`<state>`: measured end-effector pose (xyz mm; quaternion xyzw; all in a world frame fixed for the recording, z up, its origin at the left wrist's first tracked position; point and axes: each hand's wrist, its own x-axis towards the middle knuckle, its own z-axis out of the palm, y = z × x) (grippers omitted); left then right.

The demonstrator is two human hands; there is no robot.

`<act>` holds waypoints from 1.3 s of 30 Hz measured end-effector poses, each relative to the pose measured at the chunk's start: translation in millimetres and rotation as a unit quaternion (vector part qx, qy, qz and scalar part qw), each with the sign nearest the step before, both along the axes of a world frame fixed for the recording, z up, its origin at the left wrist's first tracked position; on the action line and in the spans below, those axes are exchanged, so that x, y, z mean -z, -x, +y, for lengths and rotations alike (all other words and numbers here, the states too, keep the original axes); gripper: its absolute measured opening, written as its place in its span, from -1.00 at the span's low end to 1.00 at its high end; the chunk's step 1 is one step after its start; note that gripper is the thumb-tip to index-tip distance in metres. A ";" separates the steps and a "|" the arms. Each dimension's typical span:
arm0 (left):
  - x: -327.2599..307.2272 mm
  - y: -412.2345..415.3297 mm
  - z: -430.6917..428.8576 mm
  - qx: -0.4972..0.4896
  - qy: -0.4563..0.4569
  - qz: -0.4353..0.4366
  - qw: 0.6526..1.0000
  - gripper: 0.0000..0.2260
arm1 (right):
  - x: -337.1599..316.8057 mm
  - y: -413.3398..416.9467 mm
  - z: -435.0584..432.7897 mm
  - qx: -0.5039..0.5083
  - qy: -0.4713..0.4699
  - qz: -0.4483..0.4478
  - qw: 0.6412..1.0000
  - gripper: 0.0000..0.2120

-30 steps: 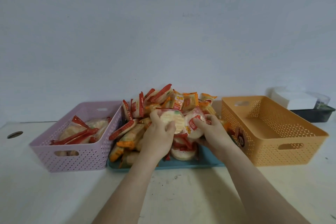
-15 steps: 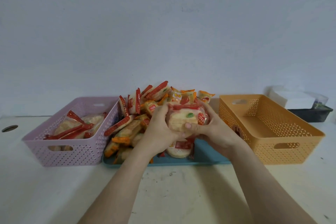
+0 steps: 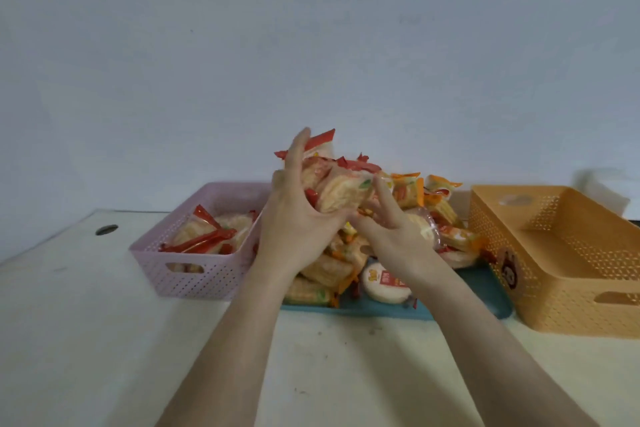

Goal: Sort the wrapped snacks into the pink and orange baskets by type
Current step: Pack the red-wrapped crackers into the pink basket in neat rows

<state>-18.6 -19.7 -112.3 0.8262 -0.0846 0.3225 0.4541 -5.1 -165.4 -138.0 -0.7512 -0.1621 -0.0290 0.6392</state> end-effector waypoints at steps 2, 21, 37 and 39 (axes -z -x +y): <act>-6.3 6.0 25.1 -0.064 -0.005 -0.019 0.998 -0.01 | -9.7 4.3 16.3 -0.006 0.060 -0.050 0.997 -0.36; 90.7 6.7 34.3 0.001 -0.406 0.080 0.910 -0.58 | 53.6 13.7 -38.7 0.093 0.502 0.042 0.859 -0.52; 72.4 34.4 150.7 -0.174 -0.395 0.114 0.895 -0.65 | 58.8 25.1 71.3 0.083 0.489 -0.168 0.852 -0.57; 78.8 35.0 152.6 -0.189 -0.377 0.076 0.903 -0.69 | 64.2 22.6 70.1 0.116 0.494 -0.182 0.842 -0.60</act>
